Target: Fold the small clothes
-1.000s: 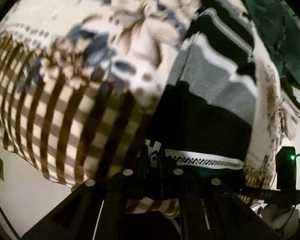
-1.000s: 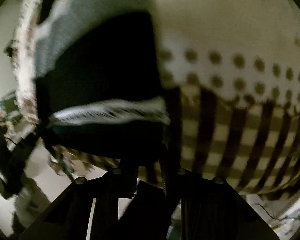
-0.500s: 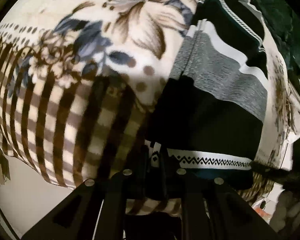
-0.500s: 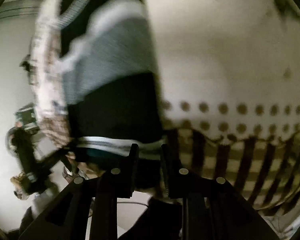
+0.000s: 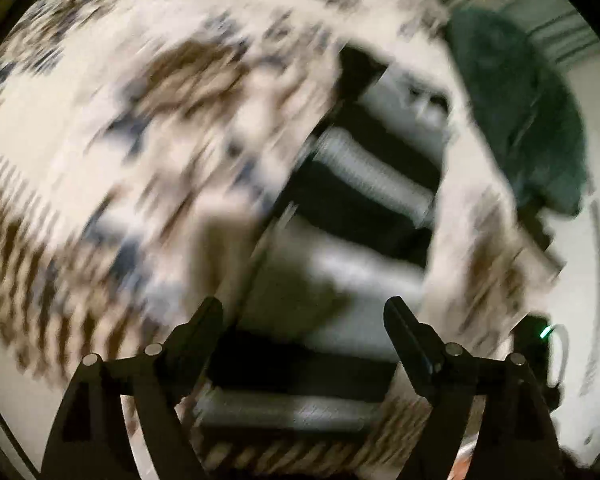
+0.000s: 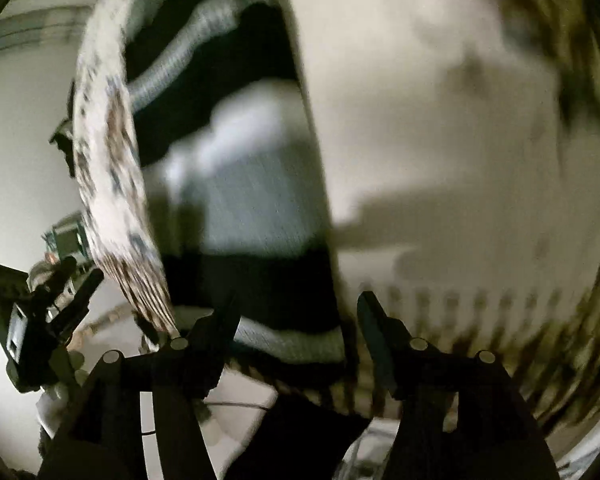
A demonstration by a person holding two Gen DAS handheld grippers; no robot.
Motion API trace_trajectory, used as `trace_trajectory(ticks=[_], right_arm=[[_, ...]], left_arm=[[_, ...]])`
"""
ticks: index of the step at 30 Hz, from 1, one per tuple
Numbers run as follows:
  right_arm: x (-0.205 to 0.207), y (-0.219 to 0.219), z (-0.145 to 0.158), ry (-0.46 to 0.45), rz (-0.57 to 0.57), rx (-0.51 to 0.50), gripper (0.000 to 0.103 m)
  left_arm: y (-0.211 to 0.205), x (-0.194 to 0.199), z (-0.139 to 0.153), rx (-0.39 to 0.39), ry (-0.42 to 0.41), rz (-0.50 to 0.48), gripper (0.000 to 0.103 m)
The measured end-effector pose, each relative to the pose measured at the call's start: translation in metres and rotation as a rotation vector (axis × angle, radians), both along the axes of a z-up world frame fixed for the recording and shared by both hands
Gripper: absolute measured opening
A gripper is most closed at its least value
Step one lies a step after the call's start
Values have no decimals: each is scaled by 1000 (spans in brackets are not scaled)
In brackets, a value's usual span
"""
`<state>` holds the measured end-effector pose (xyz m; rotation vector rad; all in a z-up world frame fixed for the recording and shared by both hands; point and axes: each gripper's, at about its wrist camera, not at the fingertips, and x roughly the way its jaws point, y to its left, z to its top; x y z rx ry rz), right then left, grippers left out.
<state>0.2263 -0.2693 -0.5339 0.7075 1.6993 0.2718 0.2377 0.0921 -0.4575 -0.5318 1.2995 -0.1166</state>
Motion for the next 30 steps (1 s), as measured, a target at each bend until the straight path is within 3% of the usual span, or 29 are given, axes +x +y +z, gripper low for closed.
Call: trace_trajectory(ticks=[6, 10, 12, 14, 15, 17, 21, 24, 27, 30], right_arm=[[121, -7, 14, -123, -54, -70, 66], [216, -26, 14, -193, -147, -128, 66], [258, -33, 12, -215, -192, -136, 66], [301, -44, 9, -233, -234, -145, 66], [317, -46, 8, -239, -250, -142, 66], [352, -57, 1, -243, -272, -132, 66], [402, -56, -24, -211, -286, -95, 65], [415, -50, -25, -236, -252, -111, 6], [417, -48, -15, -311, -250, -202, 6], [418, -55, -33, -240, -272, -219, 6]], left_arm=[[-19, 167, -17, -46, -141, -21, 82], [-26, 281, -55, -46, -124, -73, 81], [-32, 316, -71, -26, -104, -113, 80], [-38, 339, -80, -43, -93, -144, 78], [-41, 349, -85, -51, -93, -157, 70], [-48, 359, -91, -40, -80, -187, 11], [-45, 358, -87, -63, -124, -205, 10], [-33, 356, -75, -97, -181, -198, 9], [-29, 371, -91, -74, -137, -207, 9], [-36, 383, -113, -66, -77, -239, 9]])
